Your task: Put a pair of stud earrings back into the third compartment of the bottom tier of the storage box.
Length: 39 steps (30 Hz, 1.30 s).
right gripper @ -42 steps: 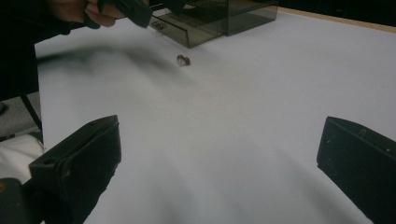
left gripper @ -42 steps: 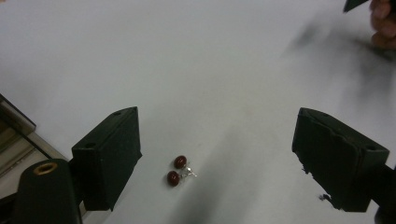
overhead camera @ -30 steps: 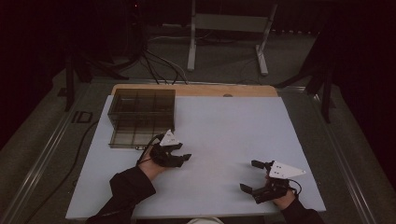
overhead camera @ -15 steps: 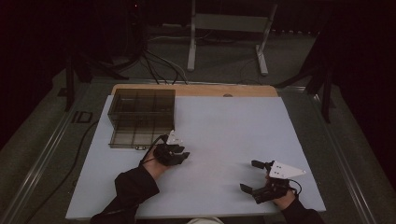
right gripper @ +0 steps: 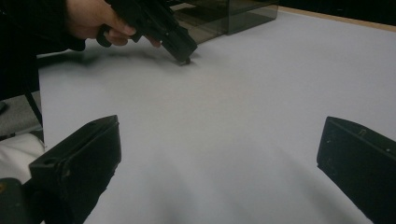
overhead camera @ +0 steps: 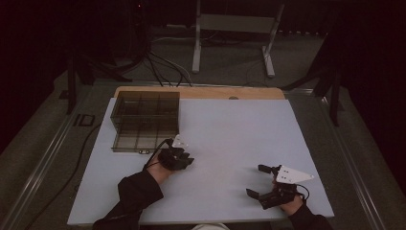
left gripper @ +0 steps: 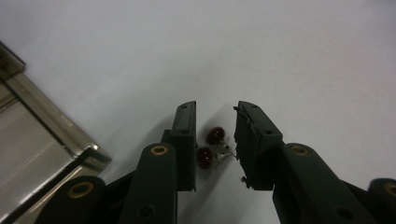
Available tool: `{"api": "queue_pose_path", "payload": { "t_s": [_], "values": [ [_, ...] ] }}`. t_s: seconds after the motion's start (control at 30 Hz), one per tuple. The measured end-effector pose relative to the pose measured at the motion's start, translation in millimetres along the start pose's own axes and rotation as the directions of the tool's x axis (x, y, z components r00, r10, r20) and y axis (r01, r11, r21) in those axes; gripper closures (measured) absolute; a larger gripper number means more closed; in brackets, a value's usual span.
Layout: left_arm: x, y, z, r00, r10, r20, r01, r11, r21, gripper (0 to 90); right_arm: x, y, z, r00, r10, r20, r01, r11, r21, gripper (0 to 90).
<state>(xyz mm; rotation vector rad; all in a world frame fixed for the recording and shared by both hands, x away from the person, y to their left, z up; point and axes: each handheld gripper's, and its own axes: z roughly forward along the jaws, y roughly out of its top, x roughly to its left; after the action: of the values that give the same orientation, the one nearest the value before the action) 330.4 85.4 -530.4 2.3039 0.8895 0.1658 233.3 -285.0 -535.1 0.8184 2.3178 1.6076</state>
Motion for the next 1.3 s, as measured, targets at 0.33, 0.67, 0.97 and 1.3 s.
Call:
{"api": "queue_pose_path", "payload": {
  "t_s": [0.33,0.67,0.97,1.3],
  "values": [
    [-2.2,-0.8,3.9,0.9997,0.006,0.023,-0.006,0.9998,0.017,80.8,0.1,-0.1,0.1,1.0000,-0.005,0.002,0.005,1.000,0.002,0.0],
    [-2.2,1.3,4.7,0.9996,0.001,0.029,-0.002,0.9999,0.016,85.7,0.2,0.0,-0.2,1.0000,-0.003,0.003,0.003,1.000,0.002,0.0],
    [-2.8,4.2,-2.4,0.9989,0.003,0.047,-0.003,1.0000,-0.009,85.7,0.1,0.0,-0.2,1.0000,-0.003,0.002,0.003,1.000,0.002,0.0],
    [-2.7,9.1,-14.6,0.9973,0.001,0.073,0.002,0.9991,-0.042,85.7,-0.1,-0.3,0.0,1.0000,-0.004,0.002,0.004,1.000,0.004,0.0]
  ]
}}
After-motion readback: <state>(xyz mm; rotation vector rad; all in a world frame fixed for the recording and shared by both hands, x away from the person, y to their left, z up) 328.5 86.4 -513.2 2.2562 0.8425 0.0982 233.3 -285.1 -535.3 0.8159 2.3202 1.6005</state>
